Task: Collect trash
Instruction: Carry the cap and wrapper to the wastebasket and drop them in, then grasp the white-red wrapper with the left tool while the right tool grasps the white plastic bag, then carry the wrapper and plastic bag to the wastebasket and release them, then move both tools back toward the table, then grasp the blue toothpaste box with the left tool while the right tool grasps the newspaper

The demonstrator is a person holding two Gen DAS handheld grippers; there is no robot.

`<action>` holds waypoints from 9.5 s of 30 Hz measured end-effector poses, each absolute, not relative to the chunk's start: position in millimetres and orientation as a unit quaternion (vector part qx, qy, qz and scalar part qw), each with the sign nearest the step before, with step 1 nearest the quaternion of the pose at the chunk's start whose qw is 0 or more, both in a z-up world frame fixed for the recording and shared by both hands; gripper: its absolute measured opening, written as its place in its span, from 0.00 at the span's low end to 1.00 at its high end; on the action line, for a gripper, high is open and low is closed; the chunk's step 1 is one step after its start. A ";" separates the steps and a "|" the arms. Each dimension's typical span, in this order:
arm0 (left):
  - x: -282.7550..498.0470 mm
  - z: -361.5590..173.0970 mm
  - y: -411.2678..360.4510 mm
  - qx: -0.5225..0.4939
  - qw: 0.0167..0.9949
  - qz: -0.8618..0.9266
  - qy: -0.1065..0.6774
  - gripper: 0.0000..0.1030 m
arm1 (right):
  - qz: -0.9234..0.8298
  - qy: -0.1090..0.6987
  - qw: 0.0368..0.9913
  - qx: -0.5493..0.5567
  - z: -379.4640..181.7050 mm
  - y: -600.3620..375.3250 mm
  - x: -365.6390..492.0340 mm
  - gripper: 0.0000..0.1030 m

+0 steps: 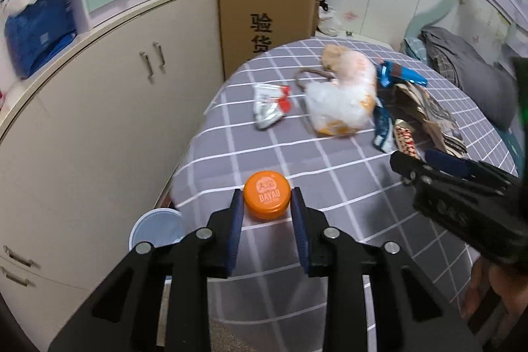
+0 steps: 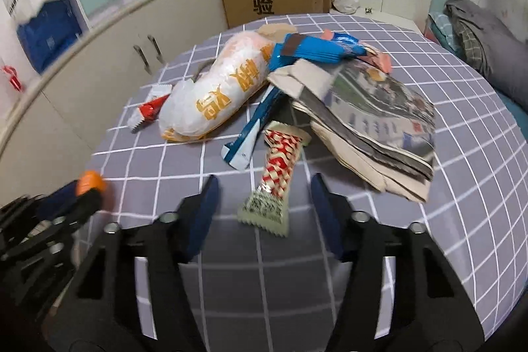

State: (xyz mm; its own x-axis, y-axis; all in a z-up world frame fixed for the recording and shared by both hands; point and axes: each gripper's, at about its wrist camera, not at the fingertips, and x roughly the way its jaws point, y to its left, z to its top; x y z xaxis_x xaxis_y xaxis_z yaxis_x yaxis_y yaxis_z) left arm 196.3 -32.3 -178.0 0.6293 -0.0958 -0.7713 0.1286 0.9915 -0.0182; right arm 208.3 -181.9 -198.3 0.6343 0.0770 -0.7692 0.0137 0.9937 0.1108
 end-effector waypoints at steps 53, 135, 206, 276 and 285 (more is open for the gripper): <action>187.9 -258.1 239.9 -0.123 0.861 0.142 0.474 0.27 | 0.253 0.385 0.887 0.003 -235.4 102.3 218.4 0.63; 250.2 -163.3 -16.7 -0.028 0.912 -0.087 0.399 0.12 | 0.042 0.296 0.940 0.166 -151.2 -169.9 223.5 0.32; 201.9 -246.5 247.1 -0.118 0.867 0.150 0.460 0.13 | 0.218 0.348 0.910 0.062 -223.1 96.9 224.1 0.65; 267.7 -181.6 -155.3 0.040 0.873 -0.162 0.458 0.41 | -0.001 0.391 0.919 -0.054 -194.1 -249.9 227.6 0.24; 274.7 -197.7 -155.5 0.032 0.863 -0.156 0.480 0.13 | 0.007 0.351 0.936 -0.027 -170.5 -261.5 210.2 0.09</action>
